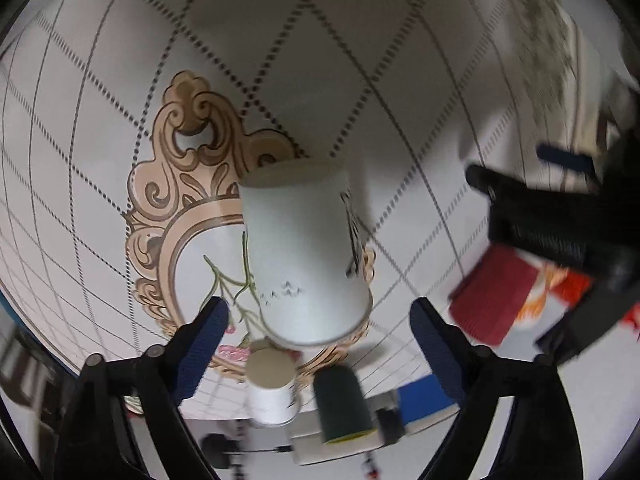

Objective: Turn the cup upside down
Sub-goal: 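Grasp the bird-print cup with the right tool while the left tool releases it, then rotate the held cup with the right tool to turn its rim downward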

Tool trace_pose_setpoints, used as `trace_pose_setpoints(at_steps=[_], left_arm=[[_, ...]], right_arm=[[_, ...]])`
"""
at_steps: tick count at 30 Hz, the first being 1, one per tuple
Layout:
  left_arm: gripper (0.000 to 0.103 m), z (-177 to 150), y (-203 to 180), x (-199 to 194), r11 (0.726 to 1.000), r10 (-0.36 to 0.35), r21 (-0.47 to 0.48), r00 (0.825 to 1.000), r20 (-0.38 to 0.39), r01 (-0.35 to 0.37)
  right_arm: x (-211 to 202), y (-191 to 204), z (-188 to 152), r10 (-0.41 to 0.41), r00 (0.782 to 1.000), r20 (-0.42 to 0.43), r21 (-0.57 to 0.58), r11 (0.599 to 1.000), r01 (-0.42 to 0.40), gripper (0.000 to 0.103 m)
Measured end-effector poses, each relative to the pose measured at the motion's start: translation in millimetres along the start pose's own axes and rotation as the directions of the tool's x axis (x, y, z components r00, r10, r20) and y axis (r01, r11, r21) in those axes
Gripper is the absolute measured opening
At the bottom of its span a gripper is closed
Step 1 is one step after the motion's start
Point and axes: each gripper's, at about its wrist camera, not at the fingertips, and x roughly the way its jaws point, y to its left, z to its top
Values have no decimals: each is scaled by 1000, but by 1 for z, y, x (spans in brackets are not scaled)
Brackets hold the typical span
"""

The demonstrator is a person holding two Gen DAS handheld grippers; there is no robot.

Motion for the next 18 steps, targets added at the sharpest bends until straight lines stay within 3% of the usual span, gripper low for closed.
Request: trace_pose_setpoints(at_steps=[6, 18], left_arm=[[92, 1, 1, 6, 1000, 1, 6, 1000, -10, -1], [91, 7, -7, 20, 1000, 20, 1, 999, -27, -20]], right_arm=[[10, 11, 8, -25, 999, 46, -130, 991, 31, 83], [31, 13, 14, -18, 997, 72, -173, 984, 30, 70]])
